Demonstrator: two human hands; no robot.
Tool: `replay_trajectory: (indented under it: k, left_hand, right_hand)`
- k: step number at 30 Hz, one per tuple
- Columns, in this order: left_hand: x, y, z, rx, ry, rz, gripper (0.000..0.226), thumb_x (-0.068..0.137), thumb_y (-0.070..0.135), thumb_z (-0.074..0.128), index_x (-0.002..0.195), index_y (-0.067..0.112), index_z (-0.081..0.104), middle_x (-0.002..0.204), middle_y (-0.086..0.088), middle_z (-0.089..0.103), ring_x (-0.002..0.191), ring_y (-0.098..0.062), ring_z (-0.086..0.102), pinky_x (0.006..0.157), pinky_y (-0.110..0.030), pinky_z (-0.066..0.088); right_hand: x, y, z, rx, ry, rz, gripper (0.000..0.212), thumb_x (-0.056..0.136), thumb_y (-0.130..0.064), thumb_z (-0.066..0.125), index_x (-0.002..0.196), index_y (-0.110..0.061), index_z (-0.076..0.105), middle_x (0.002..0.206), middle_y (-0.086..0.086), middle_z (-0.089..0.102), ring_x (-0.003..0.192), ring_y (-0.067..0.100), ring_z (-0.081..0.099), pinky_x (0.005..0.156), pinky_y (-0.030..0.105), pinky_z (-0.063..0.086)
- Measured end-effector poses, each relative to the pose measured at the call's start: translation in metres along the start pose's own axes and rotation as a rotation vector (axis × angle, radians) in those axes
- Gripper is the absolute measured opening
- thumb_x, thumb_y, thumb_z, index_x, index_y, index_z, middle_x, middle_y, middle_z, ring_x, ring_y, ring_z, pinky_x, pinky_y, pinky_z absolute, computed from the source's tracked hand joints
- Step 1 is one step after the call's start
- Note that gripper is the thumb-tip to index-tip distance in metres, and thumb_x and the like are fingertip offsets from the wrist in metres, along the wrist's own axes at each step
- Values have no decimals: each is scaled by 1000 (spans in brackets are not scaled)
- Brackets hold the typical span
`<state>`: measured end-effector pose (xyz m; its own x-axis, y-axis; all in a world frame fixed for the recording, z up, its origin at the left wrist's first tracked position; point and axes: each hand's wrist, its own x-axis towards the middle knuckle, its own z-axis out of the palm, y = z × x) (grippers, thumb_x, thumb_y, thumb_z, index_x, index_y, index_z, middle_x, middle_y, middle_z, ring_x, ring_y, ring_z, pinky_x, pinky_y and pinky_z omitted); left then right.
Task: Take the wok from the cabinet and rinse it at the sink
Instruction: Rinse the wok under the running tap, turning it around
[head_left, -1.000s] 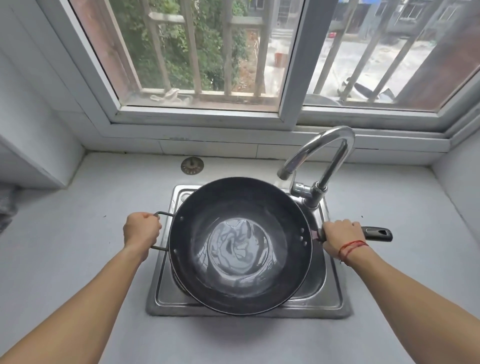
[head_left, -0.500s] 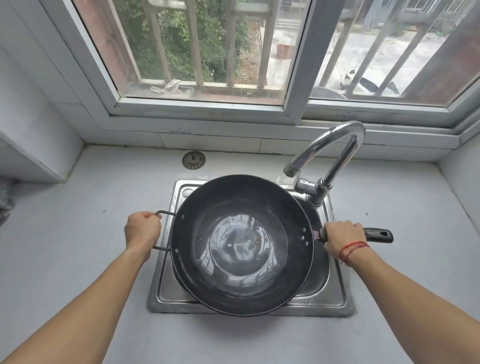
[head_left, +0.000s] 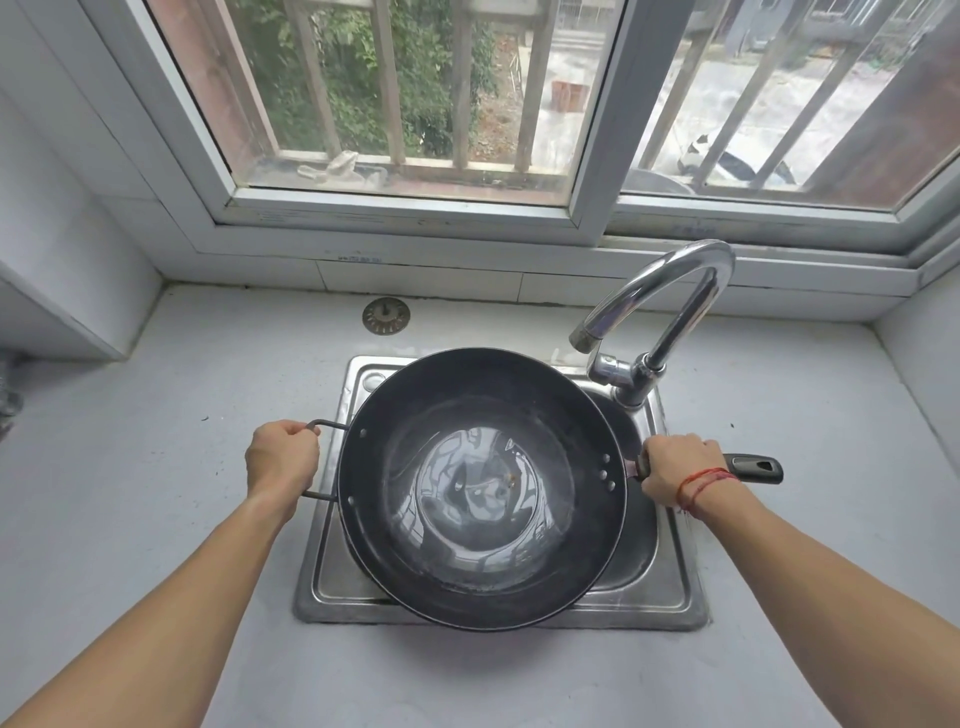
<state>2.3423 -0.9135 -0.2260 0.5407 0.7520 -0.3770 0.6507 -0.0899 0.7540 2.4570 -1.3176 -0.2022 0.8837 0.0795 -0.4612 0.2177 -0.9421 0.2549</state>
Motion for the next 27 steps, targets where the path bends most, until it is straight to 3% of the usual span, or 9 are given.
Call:
replay_trajectory:
  k: [5,8,11,14,16,19,22,25,27]
  left_hand:
    - [-3,-3,-1,1,1,0,26,96,6,47,108,2,69,95,-24,66,68,-23,52,56,-26,40]
    - [-6,-2,-1,-12,5,-4,26,96,7,46,106,3,70,92,-21,66,67,-22,51,58,-28,41]
    - [-8,0,-2,-12,6,-2,26,97,7,46,106,2,70,84,-10,61,67,-22,51,57,-27,40]
    - [-9,0,-2,-4,4,9,28,97,7,46,109,2,70,84,-10,61,68,-24,53,57,-26,41]
    - [-9,1,-2,8,5,16,29,96,7,45,111,2,70,89,-17,66,75,-33,60,64,-36,52]
    - [-11,2,-2,27,19,14,30,96,8,45,111,3,70,108,-25,69,86,-40,63,87,-54,55]
    - [-11,1,-1,25,20,15,30,97,8,44,112,2,70,112,-26,68,101,-48,64,91,-56,53]
    - [-12,0,-1,24,20,16,29,99,9,44,113,2,69,111,-26,68,97,-47,64,91,-56,54]
    - [-12,0,-1,23,21,12,29,98,9,44,112,3,70,111,-26,69,104,-48,63,92,-56,53]
  right_hand:
    - [1,-15,-18,248,-14,-85,27,77,-27,57,103,-24,63,100,4,67,97,26,62,84,34,53]
    - [4,-28,-31,468,146,-65,25,80,-15,56,102,-14,66,90,7,63,94,31,63,80,33,52]
    - [14,-40,-48,675,371,-27,33,89,-13,48,118,-9,64,105,16,68,101,37,61,88,39,49]
    - [30,-48,-66,764,466,-21,21,95,-14,45,104,0,58,95,21,63,95,40,59,75,40,45]
    - [39,-52,-76,777,456,4,15,96,-15,43,95,-2,50,88,19,56,88,39,55,69,36,36]
    - [50,-55,-84,792,374,56,24,96,-16,41,111,0,51,103,25,60,88,35,49,75,37,38]
    - [58,-57,-85,790,312,88,27,96,-14,40,117,0,50,111,26,60,86,35,46,80,39,41]
    - [65,-58,-84,777,290,93,29,95,-12,40,120,-1,51,112,27,60,84,33,44,81,38,42]
    - [70,-58,-82,754,281,88,30,95,-11,41,121,-1,51,111,26,61,84,34,45,80,39,43]
